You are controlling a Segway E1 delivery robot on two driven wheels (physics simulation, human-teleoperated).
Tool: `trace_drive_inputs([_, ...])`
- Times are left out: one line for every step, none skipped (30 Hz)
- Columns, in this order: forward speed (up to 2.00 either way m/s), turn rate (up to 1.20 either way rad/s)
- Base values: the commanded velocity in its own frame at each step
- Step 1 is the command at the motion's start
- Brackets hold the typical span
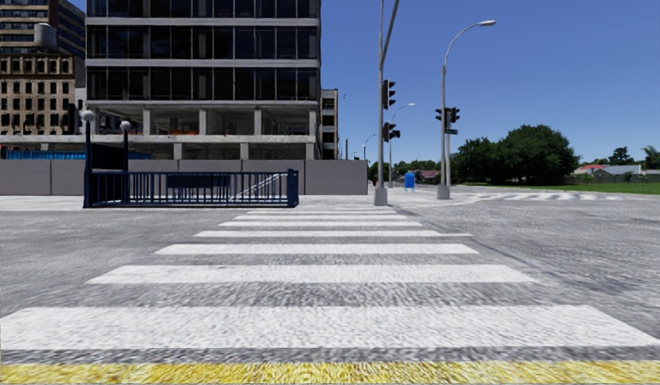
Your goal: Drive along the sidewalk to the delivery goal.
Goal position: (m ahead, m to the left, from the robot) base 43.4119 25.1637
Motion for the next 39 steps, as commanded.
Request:
trace_drive_inputs([2.00,0.00])
trace_drive_inputs([2.00,0.00])
trace_drive_inputs([2.00,0.00])
trace_drive_inputs([2.00,0.00])
trace_drive_inputs([2.00,0.00])
trace_drive_inputs([2.00,0.00])
trace_drive_inputs([2.00,0.00])
trace_drive_inputs([2.00,0.00])
trace_drive_inputs([2.00,0.00])
trace_drive_inputs([2.00,0.00])
trace_drive_inputs([2.00,0.00])
trace_drive_inputs([2.00,0.00])
trace_drive_inputs([2.00,0.00])
trace_drive_inputs([2.00,0.00])
trace_drive_inputs([2.00,0.00])
trace_drive_inputs([2.00,0.00])
trace_drive_inputs([2.00,0.00])
trace_drive_inputs([2.00,0.00])
trace_drive_inputs([2.00,0.00])
trace_drive_inputs([2.00,0.00])
trace_drive_inputs([2.00,0.00])
trace_drive_inputs([2.00,0.00])
trace_drive_inputs([2.00,0.00])
trace_drive_inputs([2.00,0.00])
trace_drive_inputs([2.00,0.00])
trace_drive_inputs([2.00,0.00])
trace_drive_inputs([2.00,0.00])
trace_drive_inputs([2.00,0.00])
trace_drive_inputs([2.00,0.00])
trace_drive_inputs([2.00,0.00])
trace_drive_inputs([2.00,0.00])
trace_drive_inputs([2.00,0.00])
trace_drive_inputs([2.00,0.00])
trace_drive_inputs([2.00,0.00])
trace_drive_inputs([2.00,0.00])
trace_drive_inputs([2.00,0.00])
trace_drive_inputs([2.00,0.00])
trace_drive_inputs([2.00,0.00])
trace_drive_inputs([2.00,0.00])
